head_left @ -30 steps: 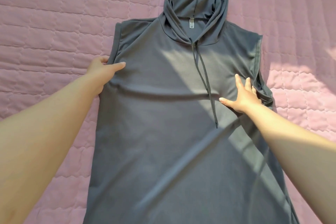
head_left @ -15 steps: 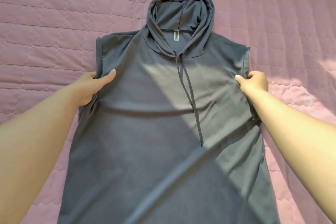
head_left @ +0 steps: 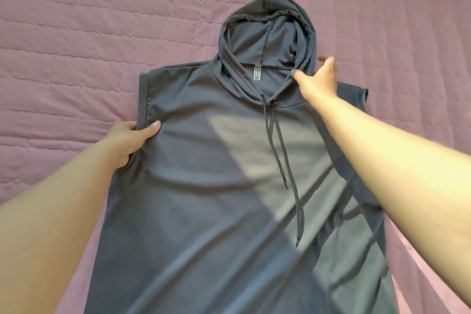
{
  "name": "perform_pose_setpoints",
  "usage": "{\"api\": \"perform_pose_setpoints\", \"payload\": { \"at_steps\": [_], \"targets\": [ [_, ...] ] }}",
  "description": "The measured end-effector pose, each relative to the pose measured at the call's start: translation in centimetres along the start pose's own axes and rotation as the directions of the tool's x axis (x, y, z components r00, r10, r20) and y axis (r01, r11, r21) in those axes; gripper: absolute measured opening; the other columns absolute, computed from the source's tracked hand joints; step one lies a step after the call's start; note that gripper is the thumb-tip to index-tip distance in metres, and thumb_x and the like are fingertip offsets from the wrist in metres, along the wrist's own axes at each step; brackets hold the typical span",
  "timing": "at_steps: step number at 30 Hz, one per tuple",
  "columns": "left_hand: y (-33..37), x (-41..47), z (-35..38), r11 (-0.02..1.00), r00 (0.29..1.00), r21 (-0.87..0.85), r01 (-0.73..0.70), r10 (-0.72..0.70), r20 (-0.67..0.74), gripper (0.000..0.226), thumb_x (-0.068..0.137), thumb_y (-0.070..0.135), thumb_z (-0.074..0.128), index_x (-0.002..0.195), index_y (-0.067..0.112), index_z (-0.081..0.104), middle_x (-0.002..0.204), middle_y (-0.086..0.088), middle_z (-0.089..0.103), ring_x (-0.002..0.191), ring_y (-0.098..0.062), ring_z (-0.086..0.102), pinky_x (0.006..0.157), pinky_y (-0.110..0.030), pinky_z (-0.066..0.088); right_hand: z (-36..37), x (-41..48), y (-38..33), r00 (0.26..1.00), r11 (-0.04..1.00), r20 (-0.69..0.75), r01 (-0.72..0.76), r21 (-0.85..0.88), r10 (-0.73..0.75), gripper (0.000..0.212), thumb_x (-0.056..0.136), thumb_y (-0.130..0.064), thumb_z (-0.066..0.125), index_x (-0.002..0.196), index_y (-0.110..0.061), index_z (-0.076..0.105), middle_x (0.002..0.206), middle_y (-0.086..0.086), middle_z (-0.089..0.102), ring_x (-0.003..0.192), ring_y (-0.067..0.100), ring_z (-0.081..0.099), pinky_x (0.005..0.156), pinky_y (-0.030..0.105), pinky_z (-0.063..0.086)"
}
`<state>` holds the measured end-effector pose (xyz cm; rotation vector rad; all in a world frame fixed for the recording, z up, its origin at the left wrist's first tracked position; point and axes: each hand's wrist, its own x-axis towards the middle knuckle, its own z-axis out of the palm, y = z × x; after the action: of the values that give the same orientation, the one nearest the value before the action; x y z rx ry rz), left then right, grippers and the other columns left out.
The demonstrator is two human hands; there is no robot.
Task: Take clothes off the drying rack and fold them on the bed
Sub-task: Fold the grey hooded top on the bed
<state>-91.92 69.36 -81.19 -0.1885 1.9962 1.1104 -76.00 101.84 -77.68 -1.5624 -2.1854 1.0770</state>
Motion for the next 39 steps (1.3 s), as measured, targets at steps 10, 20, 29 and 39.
{"api": "perform_pose_setpoints", "payload": {
  "at_steps": [10, 20, 29, 39],
  "targets": [
    [-0.9, 0.4, -0.7, 0.997, 0.998, -0.064, -0.051, 0.054, 0.040, 0.008, 0.096, 0.017, 0.058, 0.099, 0.013, 0.065, 0.095, -0.005, 0.068, 0.082, -0.016, 0.065, 0.083, -0.032, 0.053, 1.0, 4.4, -5.5, 0.990, 0.988, -0.014, -0.140, 0.059, 0.141, 0.032, 0.076, -0.005, 0.054, 0.098, -0.028, 0.054, 0.103, 0.001, 0.050, 0.097, 0.019, 0.048, 0.084, 0.032, 0.045],
    [-0.3, 0.1, -0.3, 0.997, 0.998, -0.044, -0.058, 0.059, 0.015, 0.016, 0.095, 0.017, 0.059, 0.109, 0.011, 0.062, 0.093, -0.007, 0.066, 0.071, -0.013, 0.065, 0.081, -0.030, 0.054, -3.9, -4.7, 5.5, 0.985, 0.768, 0.130, 0.172, -0.617, -0.116, 0.037, 0.072, 0.008, 0.055, 0.100, -0.016, 0.060, 0.130, 0.005, 0.045, 0.123, 0.030, 0.033, 0.098, 0.041, 0.027],
    [0.0, -0.3, 0.6, 0.974, 0.991, 0.209, -0.086, 0.105, -0.084, 0.031, 0.097, 0.024, 0.057, 0.118, 0.002, 0.062, 0.113, -0.014, 0.063, 0.100, -0.029, 0.059, 0.099, -0.041, 0.046, 1.6, -5.6, -1.6, 0.936, 0.798, 0.202, 0.353, -0.489, -0.290, 0.055, 0.089, -0.030, 0.058, 0.139, -0.017, 0.038, 0.135, 0.008, 0.051, 0.125, 0.028, 0.041, 0.104, 0.042, 0.033],
    [0.1, -2.5, 1.3, 0.971, 0.927, 0.215, -0.107, 0.176, -0.331, 0.035, 0.089, 0.026, 0.064, 0.119, 0.008, 0.056, 0.121, -0.015, 0.059, 0.113, -0.032, 0.054, 0.100, -0.041, 0.043, -4.8, -13.7, 2.8, 0.520, 0.472, 0.182, 0.845, -0.252, -0.834, 0.013, 0.094, -0.014, 0.045, 0.091, -0.013, 0.058, 0.084, 0.000, 0.052, 0.080, 0.021, 0.046, 0.079, 0.033, 0.027]
  ]
}}
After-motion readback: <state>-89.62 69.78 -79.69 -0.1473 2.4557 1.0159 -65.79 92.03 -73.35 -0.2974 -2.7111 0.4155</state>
